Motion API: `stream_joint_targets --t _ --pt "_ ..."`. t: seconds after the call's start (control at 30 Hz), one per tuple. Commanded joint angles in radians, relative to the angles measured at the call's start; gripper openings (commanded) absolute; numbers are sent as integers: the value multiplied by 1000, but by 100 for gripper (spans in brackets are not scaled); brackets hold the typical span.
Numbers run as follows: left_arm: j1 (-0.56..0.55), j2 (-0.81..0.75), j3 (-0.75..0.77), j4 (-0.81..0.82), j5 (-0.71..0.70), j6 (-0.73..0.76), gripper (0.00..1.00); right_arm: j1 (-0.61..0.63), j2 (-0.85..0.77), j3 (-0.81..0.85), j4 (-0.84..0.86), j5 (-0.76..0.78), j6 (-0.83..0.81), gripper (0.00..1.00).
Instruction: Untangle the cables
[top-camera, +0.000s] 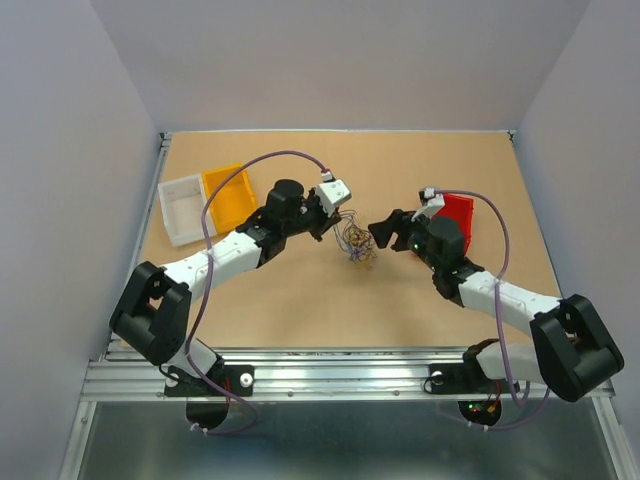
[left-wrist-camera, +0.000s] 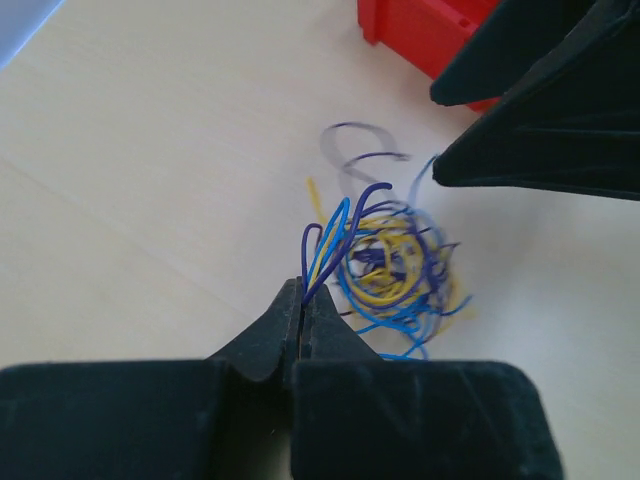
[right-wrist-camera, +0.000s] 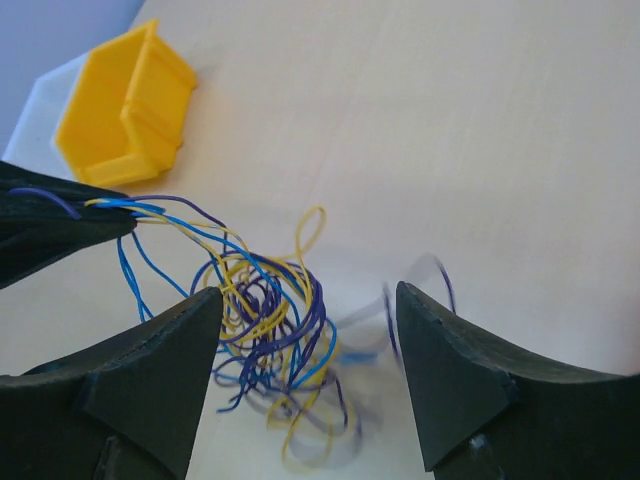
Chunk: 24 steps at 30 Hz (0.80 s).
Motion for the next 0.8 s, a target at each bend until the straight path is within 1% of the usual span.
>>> stream_joint_targets --t 0.0,0.2,0.3,0.4,0.5,0.63,0.7,0.77 --pt "8 -65 -1 14 62 48 0 3 50 -1 149 -170 -59 75" --pt "5 -91 0 6 85 38 0 10 161 47 178 -240 -69 74" --pt "5 -108 -11 17 81 29 0 16 202 79 201 -346 -73 75" --pt "5 -122 -22 28 81 22 0 37 245 108 218 -402 -76 75" --pt "5 -128 -24 26 90 22 0 63 274 128 226 -414 -95 76" --pt "6 -128 -19 14 119 22 0 77 299 131 276 -409 -96 76" --pt "5 -131 -17 9 134 21 0 82 320 140 283 -374 -92 73" --pt "5 -135 -14 2 148 19 0 88 343 154 286 -336 -87 60"
